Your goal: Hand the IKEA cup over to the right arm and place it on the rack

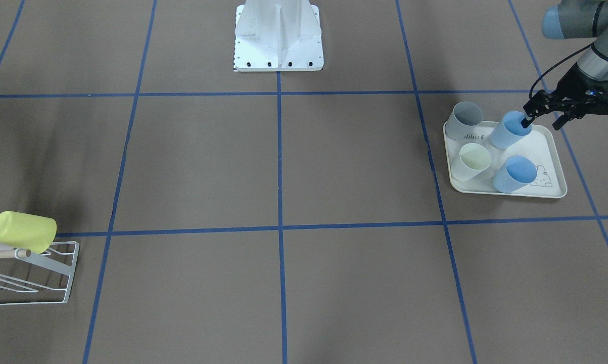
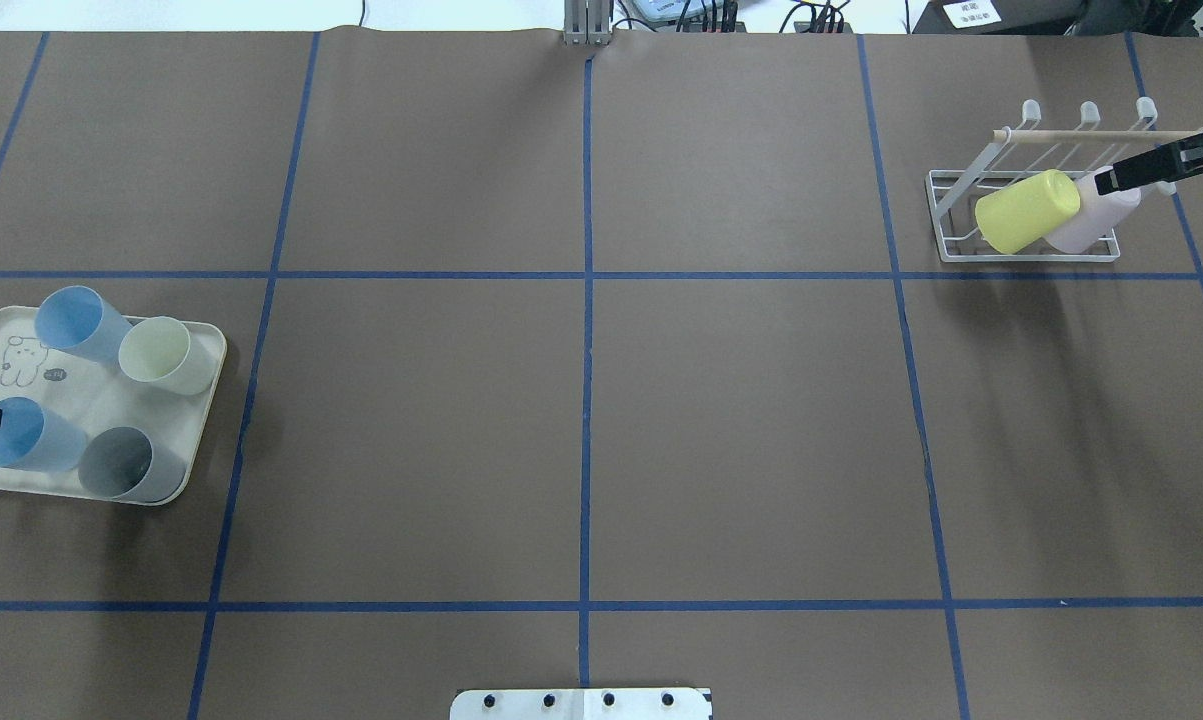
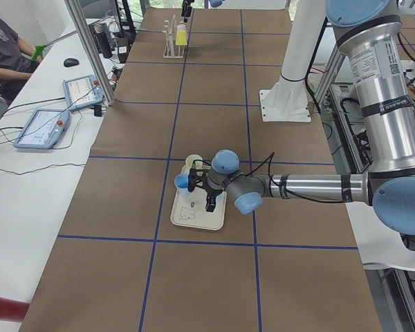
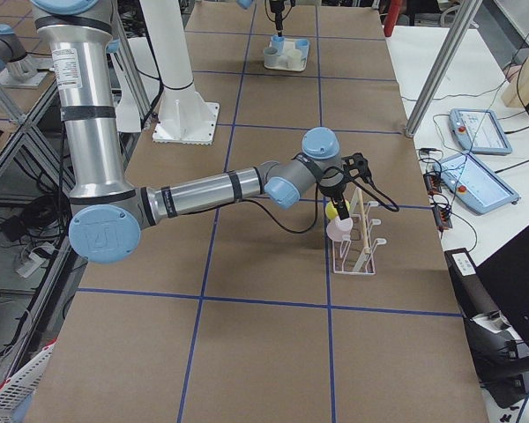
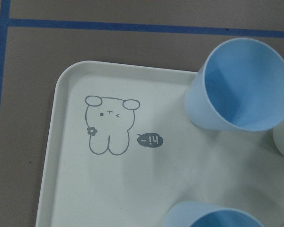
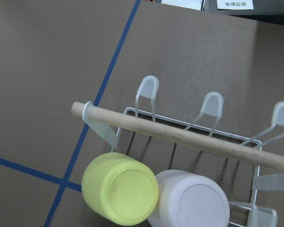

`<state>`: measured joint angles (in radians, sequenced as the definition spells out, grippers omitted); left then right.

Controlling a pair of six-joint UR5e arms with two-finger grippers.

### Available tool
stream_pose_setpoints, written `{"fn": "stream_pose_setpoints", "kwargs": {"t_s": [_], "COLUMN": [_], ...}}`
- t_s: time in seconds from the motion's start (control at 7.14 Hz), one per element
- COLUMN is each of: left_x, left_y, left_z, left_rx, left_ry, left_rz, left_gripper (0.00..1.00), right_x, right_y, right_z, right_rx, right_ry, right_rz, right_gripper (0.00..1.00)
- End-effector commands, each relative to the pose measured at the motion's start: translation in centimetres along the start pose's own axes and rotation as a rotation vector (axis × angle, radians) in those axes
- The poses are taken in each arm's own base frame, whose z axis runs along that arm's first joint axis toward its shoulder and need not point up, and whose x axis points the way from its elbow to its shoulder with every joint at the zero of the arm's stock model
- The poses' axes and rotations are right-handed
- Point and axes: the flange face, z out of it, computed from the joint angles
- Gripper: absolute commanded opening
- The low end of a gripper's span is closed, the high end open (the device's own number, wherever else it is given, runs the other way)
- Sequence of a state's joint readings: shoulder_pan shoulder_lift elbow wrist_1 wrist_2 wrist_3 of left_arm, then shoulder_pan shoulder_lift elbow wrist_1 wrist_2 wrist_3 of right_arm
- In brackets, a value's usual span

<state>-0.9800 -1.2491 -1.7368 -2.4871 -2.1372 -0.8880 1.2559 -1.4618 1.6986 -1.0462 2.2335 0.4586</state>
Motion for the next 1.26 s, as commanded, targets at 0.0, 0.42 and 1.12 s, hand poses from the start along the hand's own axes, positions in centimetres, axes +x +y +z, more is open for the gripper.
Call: {"fn": "stream_pose_setpoints", "kwargs": {"t_s": [0.0,0.42,1.12], "left_x": [0.0,1.1,2.4], "left_y": [0.5,1.2,-1.3], "left_z": [0.8,1.9,-6.5], "left_rx": [-0.026,-0.067,-0.050], "left_ry": [-0.014,-0.008,0.177], "left_rz": [-0.003,0.006,-0.049], "left_gripper": [1.00,0.00,0.00], "right_x": [0.0,-0.2,-1.0], "right_y": [0.0,-0.1,-0.3], "right_z": [0.1,0.1,-0.7], "right_rx": [-0.002,-0.001,0.013], "right_ry": [0.000,0.000,-0.010], "right_rz": [0.001,-0.002,-0.009], "right_gripper": [0.99,0.99,0.99]}}
